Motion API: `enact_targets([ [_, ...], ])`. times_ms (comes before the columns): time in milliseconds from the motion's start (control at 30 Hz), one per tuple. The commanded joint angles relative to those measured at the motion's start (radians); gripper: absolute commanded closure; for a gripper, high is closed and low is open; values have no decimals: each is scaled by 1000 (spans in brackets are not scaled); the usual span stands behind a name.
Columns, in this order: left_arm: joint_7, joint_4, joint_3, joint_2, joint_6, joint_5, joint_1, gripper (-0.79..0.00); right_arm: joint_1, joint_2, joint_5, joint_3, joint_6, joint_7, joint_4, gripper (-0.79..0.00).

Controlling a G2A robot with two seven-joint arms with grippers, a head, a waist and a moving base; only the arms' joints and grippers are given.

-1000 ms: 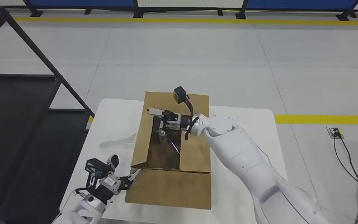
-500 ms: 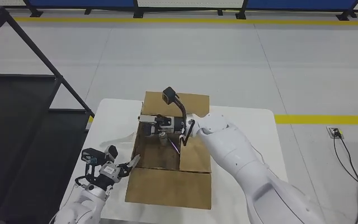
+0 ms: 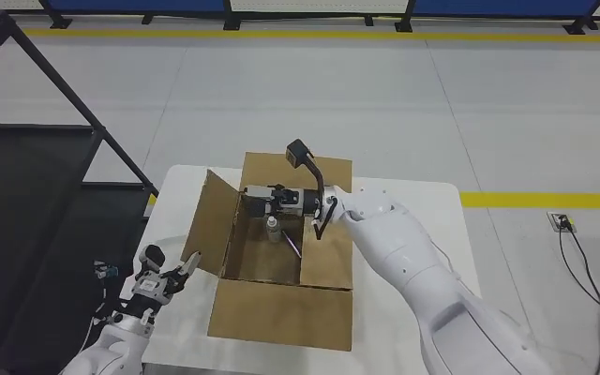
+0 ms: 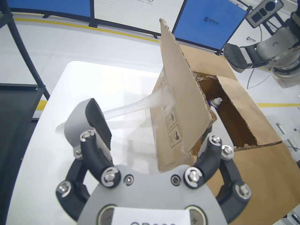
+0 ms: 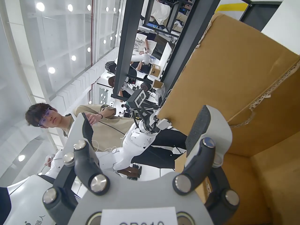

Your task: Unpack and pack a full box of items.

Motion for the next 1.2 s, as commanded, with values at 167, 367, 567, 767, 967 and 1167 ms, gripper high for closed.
enact_targets([
  [167, -45, 72, -39, 4, -5, -26, -16, -785, -29, 47, -25, 34, -29, -29, -62, -785],
  [367, -56, 155, -28, 4, 13, 10, -46, -785, -65, 92, -87, 45, -73, -73, -138, -785],
  [567, -72, 238, -5, 3, 10, 20, -84, -785, -96, 131, -84, 70, -70, -70, -200, -785],
  [767, -73, 275, 5, 3, 6, 24, -106, -785, -113, 151, -90, 75, -67, -67, -239, -785],
  [967, -37, 191, -24, 4, -11, 16, -70, -785, -123, 165, -82, 82, -66, -66, -255, -785],
  [1167, 16, 38, -69, 4, -1, 34, -3, -785, -137, 181, -89, 87, -71, -71, -271, -785],
])
